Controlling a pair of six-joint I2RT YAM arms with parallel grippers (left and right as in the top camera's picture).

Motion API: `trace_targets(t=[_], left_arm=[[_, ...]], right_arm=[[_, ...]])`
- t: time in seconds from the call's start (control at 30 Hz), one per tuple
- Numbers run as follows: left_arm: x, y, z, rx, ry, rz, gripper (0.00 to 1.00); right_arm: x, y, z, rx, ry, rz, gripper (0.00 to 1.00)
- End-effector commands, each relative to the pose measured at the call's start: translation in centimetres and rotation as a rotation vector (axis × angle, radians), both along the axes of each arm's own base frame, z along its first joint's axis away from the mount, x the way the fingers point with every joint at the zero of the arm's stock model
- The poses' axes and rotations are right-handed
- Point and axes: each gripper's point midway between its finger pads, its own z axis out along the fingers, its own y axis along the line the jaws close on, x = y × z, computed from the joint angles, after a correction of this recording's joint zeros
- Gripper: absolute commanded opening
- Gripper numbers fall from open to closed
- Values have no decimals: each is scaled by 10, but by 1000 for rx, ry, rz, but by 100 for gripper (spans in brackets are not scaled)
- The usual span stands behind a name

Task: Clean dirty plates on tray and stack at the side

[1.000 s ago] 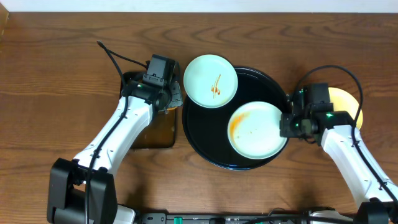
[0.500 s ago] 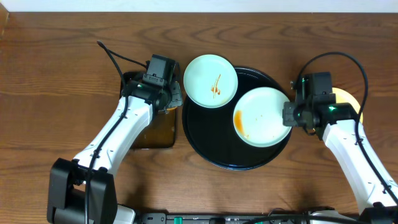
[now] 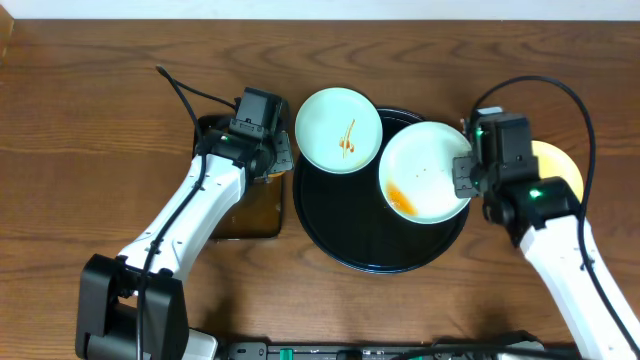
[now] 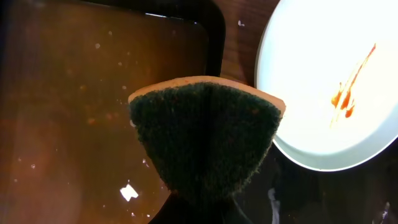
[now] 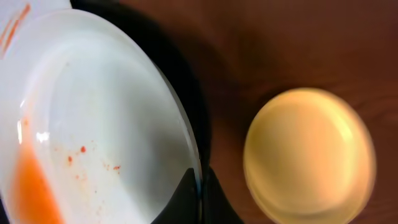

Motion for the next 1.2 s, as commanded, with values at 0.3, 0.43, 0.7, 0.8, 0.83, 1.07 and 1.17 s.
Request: trace_targets(t=[0.3,0.43,0.7,0.8,0.83,1.07,1.17], left_arm=[[-1,2,5,7,-18,-4,8],[-1,2,5,7,-17,-4,8],[-1,2,5,7,-18,-4,8],[-1,2,5,7,-17,-4,8],[-1,2,5,7,-17,-4,8],[-1,2,5,7,-18,-4,8],[-1,2,5,7,-17,-4,8]], right_arm=[[-7,18,76,-557,-314,-56,1],[-12,29,88,-612,-370,-45,1],[-12,37,107,-725,-434,-62,1],[-11,38,107,-718,-441,-65,1],[-10,38,108,-715,-444,-67,1],[-8,39,106,-683,-451,-77,1],[-3,33,95,-586,-429,-106,1]])
